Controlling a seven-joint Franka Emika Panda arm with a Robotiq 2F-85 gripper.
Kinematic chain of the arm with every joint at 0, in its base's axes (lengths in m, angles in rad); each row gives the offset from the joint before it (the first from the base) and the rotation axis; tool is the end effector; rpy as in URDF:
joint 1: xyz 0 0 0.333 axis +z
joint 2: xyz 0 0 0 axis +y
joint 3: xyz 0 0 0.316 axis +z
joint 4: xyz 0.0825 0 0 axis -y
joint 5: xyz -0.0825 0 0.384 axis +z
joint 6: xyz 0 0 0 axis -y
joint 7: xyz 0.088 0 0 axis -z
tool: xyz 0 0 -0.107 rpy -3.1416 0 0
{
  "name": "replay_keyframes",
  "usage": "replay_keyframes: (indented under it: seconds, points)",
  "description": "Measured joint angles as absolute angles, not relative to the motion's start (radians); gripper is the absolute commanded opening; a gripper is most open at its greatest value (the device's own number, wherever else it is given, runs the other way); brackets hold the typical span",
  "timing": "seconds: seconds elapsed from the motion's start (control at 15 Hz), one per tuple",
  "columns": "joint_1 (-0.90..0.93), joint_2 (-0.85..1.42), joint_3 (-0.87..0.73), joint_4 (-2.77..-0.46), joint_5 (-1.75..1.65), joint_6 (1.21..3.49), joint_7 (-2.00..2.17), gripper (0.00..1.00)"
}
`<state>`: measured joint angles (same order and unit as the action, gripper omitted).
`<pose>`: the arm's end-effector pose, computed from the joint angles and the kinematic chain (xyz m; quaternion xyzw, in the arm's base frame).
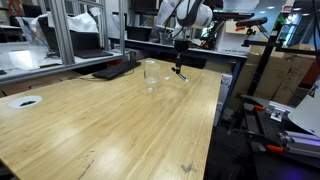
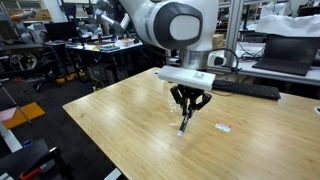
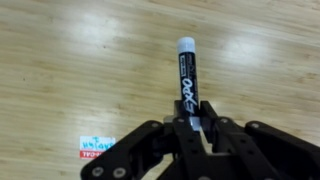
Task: Remove the marker from the wine glass and place it on the table
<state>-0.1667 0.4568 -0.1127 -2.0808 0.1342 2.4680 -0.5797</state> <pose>0.5576 -0.1602 0.1998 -0.9943 -0.1010 0.0230 0.0271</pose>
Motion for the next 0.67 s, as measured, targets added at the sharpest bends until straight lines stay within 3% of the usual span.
replay_keyframes:
  seconds: [0.33, 0.4, 0.47, 0.67]
  points:
    - [-0.168, 0.585, -0.099, -1.980, 0.093, 2.416, -0.381, 0.05]
    - [-0.169, 0.608, -0.093, -1.960, 0.093, 2.416, -0.366, 0.44]
    - [-0.174, 0.627, -0.085, -1.944, 0.096, 2.416, -0.362, 0.45]
    - [-0.211, 0.637, -0.029, -1.915, 0.125, 2.428, -0.390, 0.66]
